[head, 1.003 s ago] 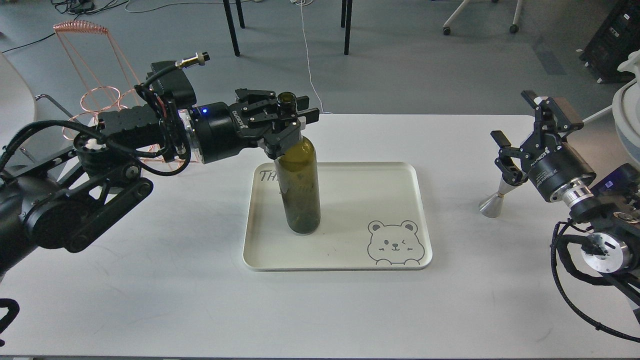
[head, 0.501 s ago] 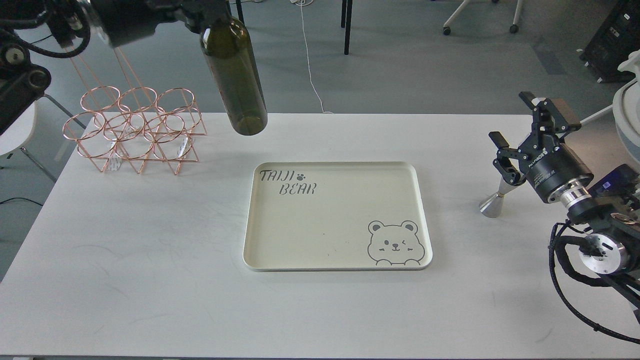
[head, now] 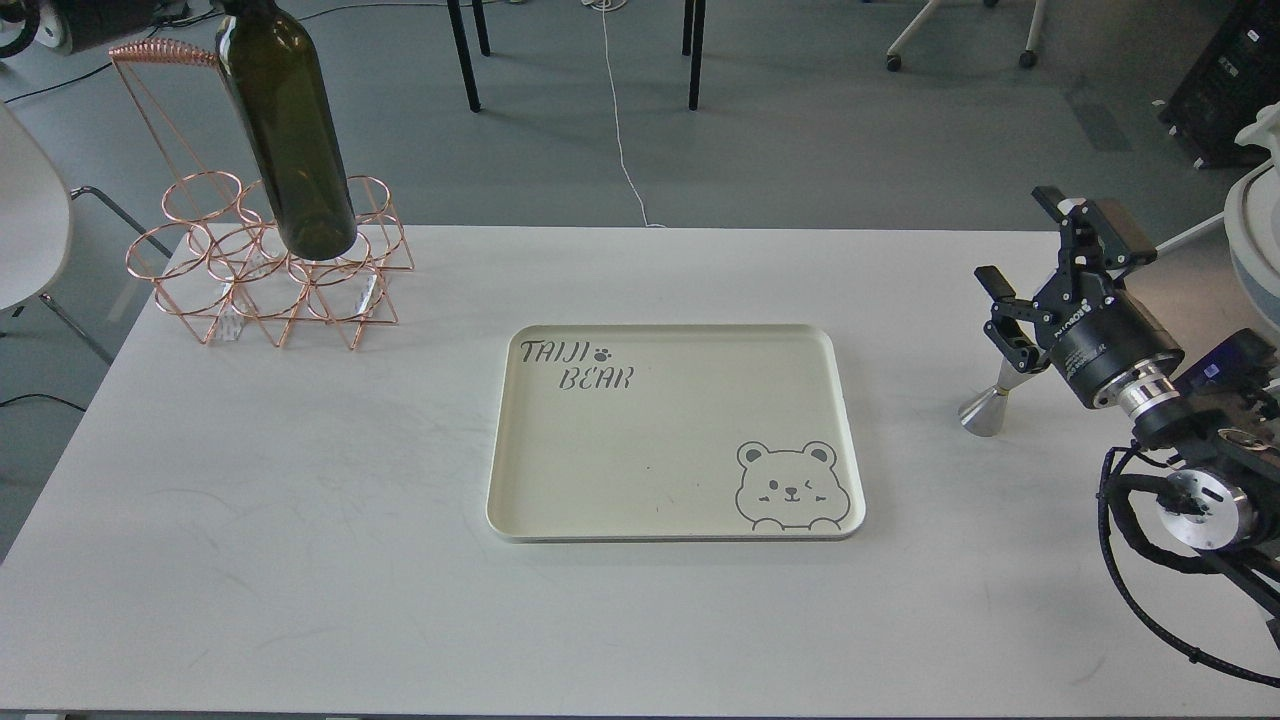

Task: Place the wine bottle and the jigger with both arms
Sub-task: 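Lift the wine bottle with the left gripper toward the copper rack, then lower the bottle into a slot of the copper rack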

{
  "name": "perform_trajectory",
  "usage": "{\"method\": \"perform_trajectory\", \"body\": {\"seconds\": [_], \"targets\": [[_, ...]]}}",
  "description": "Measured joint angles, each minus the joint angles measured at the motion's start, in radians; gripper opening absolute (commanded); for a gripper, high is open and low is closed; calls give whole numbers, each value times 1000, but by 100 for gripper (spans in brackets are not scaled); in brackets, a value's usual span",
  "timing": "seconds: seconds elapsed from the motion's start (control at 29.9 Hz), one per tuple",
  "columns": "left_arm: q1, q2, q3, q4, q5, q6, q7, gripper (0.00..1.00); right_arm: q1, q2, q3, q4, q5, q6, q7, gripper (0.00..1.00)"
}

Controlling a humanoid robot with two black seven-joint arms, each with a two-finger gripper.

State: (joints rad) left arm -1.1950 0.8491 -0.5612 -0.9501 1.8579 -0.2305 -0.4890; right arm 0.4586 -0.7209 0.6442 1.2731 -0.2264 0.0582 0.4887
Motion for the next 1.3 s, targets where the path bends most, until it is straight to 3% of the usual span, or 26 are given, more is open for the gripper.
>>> {"method": "perform_trajectory", "body": {"seconds": [0.5,1.3], "targets": [[2,-12,61,95,-4,17,0,10,0,0,2,0,0,0,0,97],[-10,-41,66,117,-18,37,0,10,0,-1,2,0,1,0,0,97]]}}
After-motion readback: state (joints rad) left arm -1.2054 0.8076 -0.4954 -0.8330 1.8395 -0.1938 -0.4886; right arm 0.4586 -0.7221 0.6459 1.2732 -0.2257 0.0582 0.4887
